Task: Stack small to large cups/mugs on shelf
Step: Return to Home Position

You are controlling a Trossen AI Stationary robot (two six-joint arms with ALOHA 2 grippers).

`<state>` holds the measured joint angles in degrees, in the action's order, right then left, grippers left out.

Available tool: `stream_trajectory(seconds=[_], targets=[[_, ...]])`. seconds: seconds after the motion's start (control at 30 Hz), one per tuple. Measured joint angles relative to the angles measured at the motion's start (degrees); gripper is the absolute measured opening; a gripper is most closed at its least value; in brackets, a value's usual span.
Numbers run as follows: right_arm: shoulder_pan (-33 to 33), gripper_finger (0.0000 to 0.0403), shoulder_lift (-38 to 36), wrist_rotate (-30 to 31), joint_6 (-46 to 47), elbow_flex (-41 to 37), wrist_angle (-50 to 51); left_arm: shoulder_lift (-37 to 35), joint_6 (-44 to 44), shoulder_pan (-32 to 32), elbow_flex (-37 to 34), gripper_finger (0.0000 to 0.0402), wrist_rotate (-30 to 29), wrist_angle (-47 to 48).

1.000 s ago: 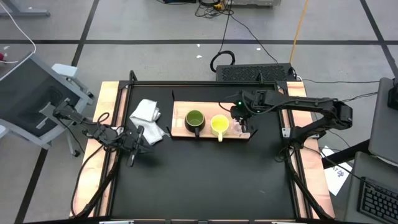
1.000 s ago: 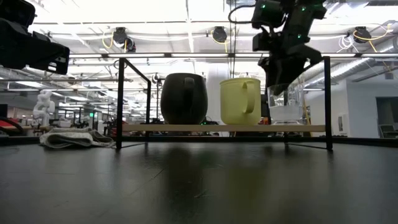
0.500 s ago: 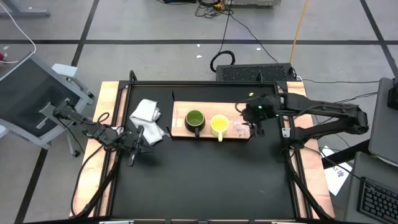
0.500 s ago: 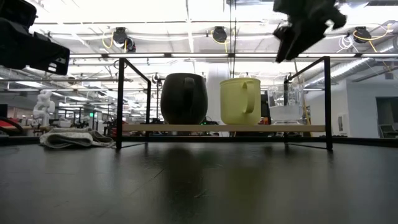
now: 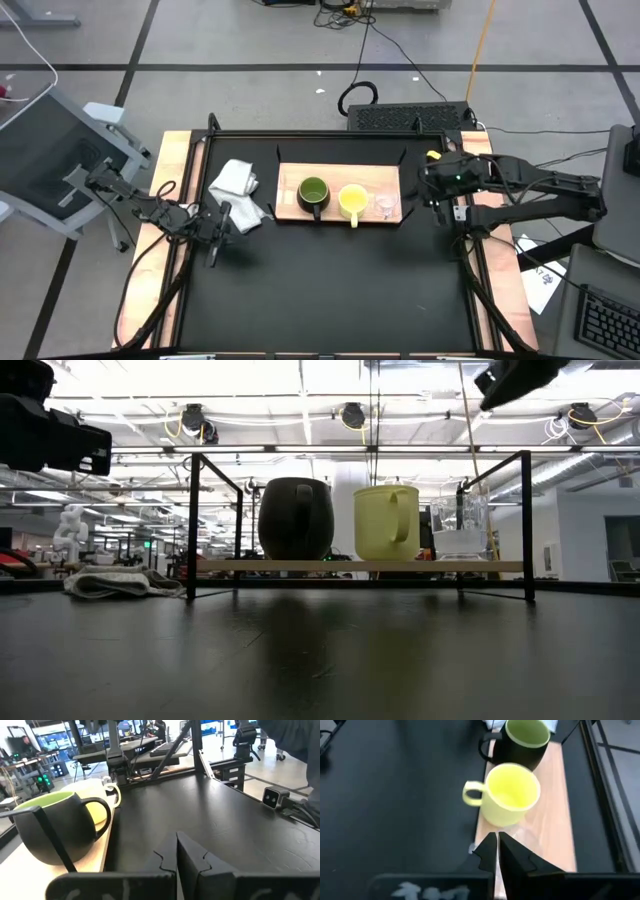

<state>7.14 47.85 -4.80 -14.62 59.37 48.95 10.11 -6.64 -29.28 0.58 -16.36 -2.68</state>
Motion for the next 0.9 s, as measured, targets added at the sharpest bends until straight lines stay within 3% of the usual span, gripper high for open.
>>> stream_trajectory(seconds=[0.27,0.5,0.6,0.9], targets=[[-2.9,0.0001,-10.5,-0.6,6.1,-11.2,-3.4,0.0,-0.6,-0.1,0.0,0.0001,-0.2,0.0],[-5.3,0.0000,-20.3,-9.7,12.0,-21.1,-12.6,0.0,1.9,0.0,0.0,0.0001,-4.2,-0.4],[-6.5,0.0000,-22.9,-13.4,13.9,-23.5,-14.4,0.0,2.9,0.0,0.0,0.0001,-4.5,-0.4],[-12.6,0.0000,-24.9,-15.1,17.5,-28.0,-20.9,0.0,4.2,0.0,0.0,0.0000,-5.3,-0.5]])
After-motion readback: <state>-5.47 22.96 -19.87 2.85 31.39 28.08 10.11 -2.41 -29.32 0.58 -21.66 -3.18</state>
